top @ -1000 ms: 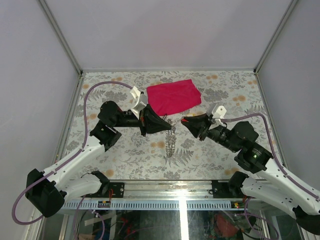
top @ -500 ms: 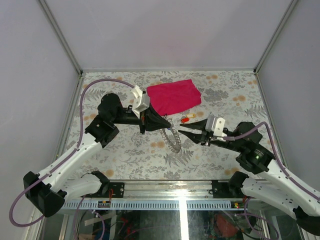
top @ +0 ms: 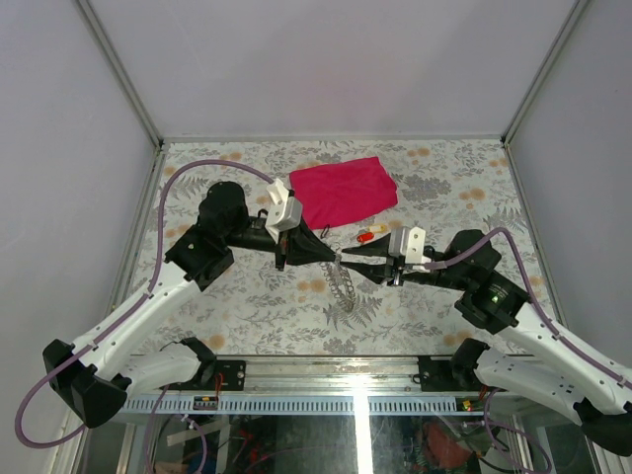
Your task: Put the keys on the keyring
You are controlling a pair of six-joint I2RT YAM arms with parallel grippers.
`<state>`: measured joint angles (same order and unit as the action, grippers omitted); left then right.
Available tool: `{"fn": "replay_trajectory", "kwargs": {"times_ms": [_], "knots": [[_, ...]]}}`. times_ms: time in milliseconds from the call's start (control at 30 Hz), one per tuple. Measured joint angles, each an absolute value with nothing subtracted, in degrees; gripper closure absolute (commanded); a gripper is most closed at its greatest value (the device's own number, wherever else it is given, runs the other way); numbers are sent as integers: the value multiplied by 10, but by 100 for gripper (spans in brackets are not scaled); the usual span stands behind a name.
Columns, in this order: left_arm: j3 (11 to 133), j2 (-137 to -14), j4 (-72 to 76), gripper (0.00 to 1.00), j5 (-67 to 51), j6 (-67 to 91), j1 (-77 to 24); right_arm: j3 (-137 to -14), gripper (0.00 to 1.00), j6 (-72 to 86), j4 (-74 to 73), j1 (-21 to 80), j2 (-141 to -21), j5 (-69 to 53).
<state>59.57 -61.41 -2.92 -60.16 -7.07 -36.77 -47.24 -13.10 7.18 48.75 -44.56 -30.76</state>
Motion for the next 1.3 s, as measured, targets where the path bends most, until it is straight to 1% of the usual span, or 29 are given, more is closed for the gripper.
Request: {"fn": "replay_trajectory", "kwargs": {"times_ms": [133, 467, 967, 1033, 1133, 1300], "knots": [[600, -614, -43, 100, -605, -79, -370, -477, 70, -131, 72, 488, -446, -312], [602, -614, -45, 100, -611, -86, -373, -478, 71, -131, 59, 488, -452, -327], [603, -614, -48, 100, -635, -91, -376, -479, 77, -132, 50, 488, -460, -341], [603, -614, -48, 100, -638, -91, -376, -479, 76, -132, 50, 488, -461, -342], [603, -614, -48, 100, -639, -91, -376, -479, 71, -132, 50, 488, -463, -342], [603, -614, -49, 100, -637, -91, -376, -479, 69, -136, 47, 488, -463, -340]]}}
